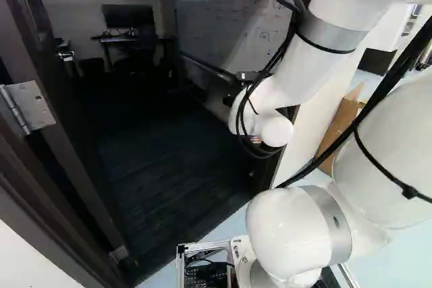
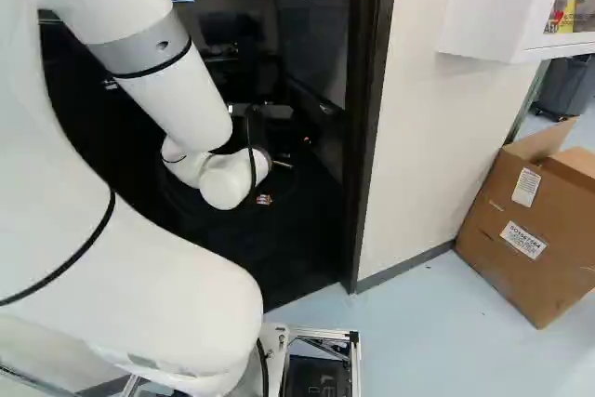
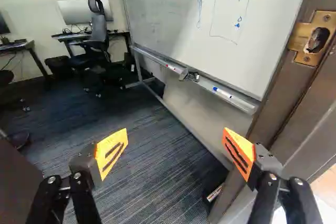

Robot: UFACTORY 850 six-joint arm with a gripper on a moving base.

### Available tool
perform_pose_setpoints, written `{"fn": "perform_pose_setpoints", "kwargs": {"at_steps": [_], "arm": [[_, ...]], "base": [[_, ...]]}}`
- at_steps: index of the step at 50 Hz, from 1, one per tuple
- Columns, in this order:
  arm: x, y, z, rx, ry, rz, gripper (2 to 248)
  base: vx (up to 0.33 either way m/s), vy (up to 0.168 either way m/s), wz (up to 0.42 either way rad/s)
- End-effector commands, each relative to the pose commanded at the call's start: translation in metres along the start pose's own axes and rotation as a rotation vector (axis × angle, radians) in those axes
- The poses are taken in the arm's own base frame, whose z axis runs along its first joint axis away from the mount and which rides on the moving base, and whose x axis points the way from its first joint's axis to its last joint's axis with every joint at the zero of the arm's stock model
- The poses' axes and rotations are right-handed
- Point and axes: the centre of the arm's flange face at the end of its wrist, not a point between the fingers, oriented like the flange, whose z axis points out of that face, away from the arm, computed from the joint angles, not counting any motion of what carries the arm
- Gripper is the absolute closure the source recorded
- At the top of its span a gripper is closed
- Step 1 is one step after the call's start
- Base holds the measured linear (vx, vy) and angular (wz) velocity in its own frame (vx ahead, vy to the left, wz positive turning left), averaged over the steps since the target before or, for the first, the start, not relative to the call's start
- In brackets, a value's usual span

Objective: Open the door and move inside

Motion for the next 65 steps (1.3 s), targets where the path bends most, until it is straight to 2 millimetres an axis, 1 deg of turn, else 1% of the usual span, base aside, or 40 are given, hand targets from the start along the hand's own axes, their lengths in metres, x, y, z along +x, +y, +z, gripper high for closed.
{"fn": "perform_pose_setpoints", "kwargs": {"at_steps": [13,42,65], "arm": [[0.0,-0.0022,0.0,0.036,0.0,-0.028,3],[0.0,-0.0023,0.0,0.037,0.0,-0.03,3],[0.0,-0.0023,0.0,0.037,0.0,-0.03,3]], "base": [[0.0,0.0,0.0],[0.0,-0.004,-0.004],[0.0,0.017,0.102]]}}
